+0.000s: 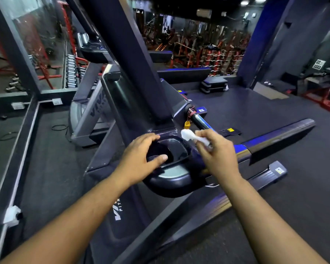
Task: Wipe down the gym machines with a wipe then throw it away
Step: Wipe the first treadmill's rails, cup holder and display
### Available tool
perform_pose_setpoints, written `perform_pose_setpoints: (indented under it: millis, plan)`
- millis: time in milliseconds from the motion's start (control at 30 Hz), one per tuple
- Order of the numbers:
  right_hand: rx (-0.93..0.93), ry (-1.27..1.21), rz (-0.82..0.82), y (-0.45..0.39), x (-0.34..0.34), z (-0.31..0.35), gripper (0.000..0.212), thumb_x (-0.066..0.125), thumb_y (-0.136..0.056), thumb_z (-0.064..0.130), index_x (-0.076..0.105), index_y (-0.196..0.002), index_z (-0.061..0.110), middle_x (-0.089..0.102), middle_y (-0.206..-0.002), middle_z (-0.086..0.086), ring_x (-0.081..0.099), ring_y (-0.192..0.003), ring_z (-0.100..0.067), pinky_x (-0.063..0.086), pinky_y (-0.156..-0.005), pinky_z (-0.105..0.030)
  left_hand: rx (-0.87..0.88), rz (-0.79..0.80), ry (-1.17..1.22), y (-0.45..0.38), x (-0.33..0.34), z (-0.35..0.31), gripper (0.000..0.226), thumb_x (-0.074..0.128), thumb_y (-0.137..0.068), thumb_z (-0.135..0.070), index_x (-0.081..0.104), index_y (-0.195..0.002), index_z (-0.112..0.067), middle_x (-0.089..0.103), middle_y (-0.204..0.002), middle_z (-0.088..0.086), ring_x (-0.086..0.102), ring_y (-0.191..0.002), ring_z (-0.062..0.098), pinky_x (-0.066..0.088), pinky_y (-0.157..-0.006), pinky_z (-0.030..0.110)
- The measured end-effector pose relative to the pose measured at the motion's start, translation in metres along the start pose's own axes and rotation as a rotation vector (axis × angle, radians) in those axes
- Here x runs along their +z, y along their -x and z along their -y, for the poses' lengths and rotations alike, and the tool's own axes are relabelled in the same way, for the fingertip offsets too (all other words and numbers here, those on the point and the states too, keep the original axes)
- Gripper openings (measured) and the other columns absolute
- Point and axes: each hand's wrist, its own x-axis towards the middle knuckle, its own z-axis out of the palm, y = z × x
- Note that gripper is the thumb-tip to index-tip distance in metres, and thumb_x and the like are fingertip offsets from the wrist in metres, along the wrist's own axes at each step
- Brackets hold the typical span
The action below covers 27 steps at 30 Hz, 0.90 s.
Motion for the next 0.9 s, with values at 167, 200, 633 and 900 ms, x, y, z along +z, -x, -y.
perform_pose_setpoints:
  millis: [167, 200, 633, 900]
  plan:
    - [-0.182, 0.232, 0.402, 0.037, 0.031, 0.000, 0.031, 0.050, -0.101, 0.035, 0.062, -0.129, 0.030, 0.066, -0.130, -0.001, 0.058, -0.122, -0.021, 0.044, -0.102, -0.033, -0.062, 0.250, -0.257, 0.013, 0.010, 0.017, 0.138, 0.008, -0.056, -0.108, 0.012, -0.164, -0.022, -0.002, -0.172, -0.005, -0.014, -0.155, 0.006, -0.006, -0.128, 0.040]
    - [-0.220, 0.236, 0.429, 0.047, 0.036, 0.003, 0.042, 0.045, -0.102, 0.042, 0.059, -0.137, 0.023, 0.060, -0.141, -0.003, 0.050, -0.134, -0.022, 0.034, -0.112, -0.031, -0.069, 0.258, -0.268, 0.015, 0.009, 0.018, 0.141, 0.006, -0.054, -0.109, 0.007, -0.164, -0.021, -0.009, -0.171, -0.006, -0.019, -0.153, 0.005, -0.008, -0.127, 0.038]
    - [-0.195, 0.565, 0.769, -0.004, 0.022, -0.014, 0.138, -0.007, -0.052, 0.103, 0.018, -0.162, 0.023, 0.004, -0.169, 0.011, -0.005, -0.155, -0.005, -0.004, -0.124, -0.055, -0.120, 0.342, -0.355, 0.014, 0.001, 0.020, 0.155, 0.015, -0.042, -0.113, -0.017, -0.162, -0.019, -0.025, -0.168, -0.007, -0.030, -0.150, 0.005, -0.008, -0.128, 0.042]
    - [-0.212, 0.541, 0.839, -0.006, 0.017, -0.002, 0.139, -0.010, -0.050, 0.104, 0.020, -0.161, 0.025, 0.015, -0.168, 0.008, -0.001, -0.155, -0.005, -0.007, -0.125, -0.051, -0.111, 0.323, -0.377, 0.015, 0.003, 0.020, 0.153, 0.016, -0.045, -0.111, -0.015, -0.162, -0.018, -0.019, -0.170, -0.005, -0.026, -0.152, 0.006, -0.009, -0.127, 0.042]
